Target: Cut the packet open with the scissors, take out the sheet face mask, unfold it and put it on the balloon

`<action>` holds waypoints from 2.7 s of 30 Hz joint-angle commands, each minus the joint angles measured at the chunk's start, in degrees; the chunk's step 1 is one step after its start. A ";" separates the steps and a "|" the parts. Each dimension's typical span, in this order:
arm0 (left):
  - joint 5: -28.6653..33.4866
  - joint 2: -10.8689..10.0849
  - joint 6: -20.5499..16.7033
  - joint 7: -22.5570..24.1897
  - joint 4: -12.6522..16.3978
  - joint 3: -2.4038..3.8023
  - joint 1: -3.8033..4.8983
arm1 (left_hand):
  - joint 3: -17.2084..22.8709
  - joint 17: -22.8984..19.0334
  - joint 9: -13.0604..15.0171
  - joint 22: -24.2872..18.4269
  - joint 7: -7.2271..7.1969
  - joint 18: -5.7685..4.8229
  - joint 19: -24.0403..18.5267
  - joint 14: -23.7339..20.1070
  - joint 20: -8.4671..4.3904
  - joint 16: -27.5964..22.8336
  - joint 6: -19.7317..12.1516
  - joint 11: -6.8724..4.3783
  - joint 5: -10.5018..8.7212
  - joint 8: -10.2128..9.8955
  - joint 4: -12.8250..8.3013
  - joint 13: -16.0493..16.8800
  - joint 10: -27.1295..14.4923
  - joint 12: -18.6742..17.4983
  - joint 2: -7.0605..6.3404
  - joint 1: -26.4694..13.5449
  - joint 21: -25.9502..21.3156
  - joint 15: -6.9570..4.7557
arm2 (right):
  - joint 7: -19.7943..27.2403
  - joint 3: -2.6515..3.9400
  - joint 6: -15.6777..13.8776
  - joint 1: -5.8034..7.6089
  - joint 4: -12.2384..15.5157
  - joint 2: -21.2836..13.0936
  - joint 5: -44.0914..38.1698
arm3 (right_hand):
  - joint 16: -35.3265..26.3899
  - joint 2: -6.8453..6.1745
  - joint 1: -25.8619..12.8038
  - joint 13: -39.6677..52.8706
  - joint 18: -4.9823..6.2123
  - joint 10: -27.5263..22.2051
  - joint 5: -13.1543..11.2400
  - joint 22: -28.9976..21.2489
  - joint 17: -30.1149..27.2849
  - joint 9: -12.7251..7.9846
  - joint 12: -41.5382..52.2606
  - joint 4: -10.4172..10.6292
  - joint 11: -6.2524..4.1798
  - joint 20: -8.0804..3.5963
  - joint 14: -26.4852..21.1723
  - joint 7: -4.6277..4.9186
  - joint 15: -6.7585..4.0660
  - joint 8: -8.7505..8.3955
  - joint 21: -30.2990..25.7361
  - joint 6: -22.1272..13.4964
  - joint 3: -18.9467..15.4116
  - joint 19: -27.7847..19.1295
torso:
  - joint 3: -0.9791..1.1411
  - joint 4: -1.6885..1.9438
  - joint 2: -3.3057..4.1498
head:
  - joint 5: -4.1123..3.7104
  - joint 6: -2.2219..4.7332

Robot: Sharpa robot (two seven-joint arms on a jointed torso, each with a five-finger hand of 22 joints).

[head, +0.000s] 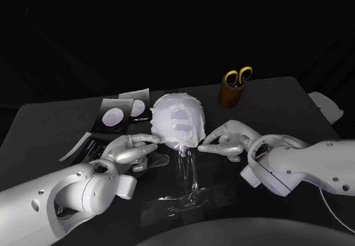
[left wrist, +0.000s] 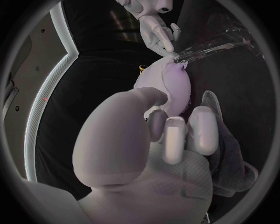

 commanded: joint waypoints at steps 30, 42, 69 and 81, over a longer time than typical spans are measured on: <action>-17.72 -2.48 1.16 10.61 0.37 0.07 0.07 | -4.55 -35.13 -0.36 -31.72 5.13 7.43 -26.80 -19.15 3.51 -26.41 -8.92 4.24 -19.13 -8.20 -8.05 -38.62 -26.49 -36.45 3.51 -4.22 -24.15 3.89 | 11.07 -0.07 1.74 -0.17 -1.17 -1.07 -1.90 | 0.24 1.15 3.79 12.31 0.96 4.02 0.01 -1.04 15.10 -0.89 -2.14 -0.31 0.09 0.04 6.10 0.42 -0.18 -0.73 -2.43 -0.39 -0.82 -1.09 | 0.01 0.03 -0.07 | -0.31 0.00; -45.81 -3.58 -5.44 18.29 -0.11 0.05 0.03 | -7.88 -38.68 -2.36 -33.60 4.99 7.40 -28.85 -22.04 4.50 -30.71 -9.23 5.19 -24.27 -8.91 -9.28 -43.40 -27.15 -40.23 2.96 -3.54 -27.57 4.63 | 20.31 -0.30 -1.45 -2.61 -1.91 -3.43 -18.37 | 0.24 2.53 7.38 11.98 1.01 3.70 -0.30 -1.06 15.10 -1.43 -2.73 -1.55 0.05 0.11 6.10 0.38 -0.16 -1.06 -2.84 0.11 0.21 -1.38 | 0.13 -0.05 -0.17 | 0.02 0.00; -55.40 -2.28 -6.43 12.36 -1.29 -0.16 -0.08 | -9.39 -5.19 -9.91 -16.90 4.66 4.33 -11.20 -3.87 3.55 -6.18 -11.05 4.27 -25.99 -12.34 -6.43 -36.95 -26.74 -24.36 3.29 -2.86 -12.63 3.78 | 27.03 -0.32 -6.58 -4.46 0.32 -3.17 -31.42 | 0.24 4.14 10.55 13.63 -0.25 5.02 -0.21 3.50 15.10 -4.96 0.52 -4.65 1.27 0.63 6.10 1.96 0.74 -5.23 3.24 -1.37 6.37 2.19 | 0.07 -0.10 0.03 | 0.68 0.00; -56.13 -0.37 -4.74 7.55 -2.17 -0.16 -0.08 | -9.49 4.03 -12.89 -7.70 4.54 2.41 -4.36 0.99 3.53 -2.32 -11.37 4.02 -26.13 -15.43 -5.40 -35.96 -24.80 -20.93 3.17 -2.55 -5.97 3.63 | 21.29 -0.28 -5.64 -4.35 -0.02 -1.30 -32.40 | 0.24 4.04 9.81 13.59 -0.17 5.00 -0.30 3.41 15.10 -6.01 0.49 -4.78 1.79 1.01 6.10 2.55 1.17 -6.37 2.88 -2.22 7.44 2.00 | 0.05 -0.10 0.02 | 0.75 0.00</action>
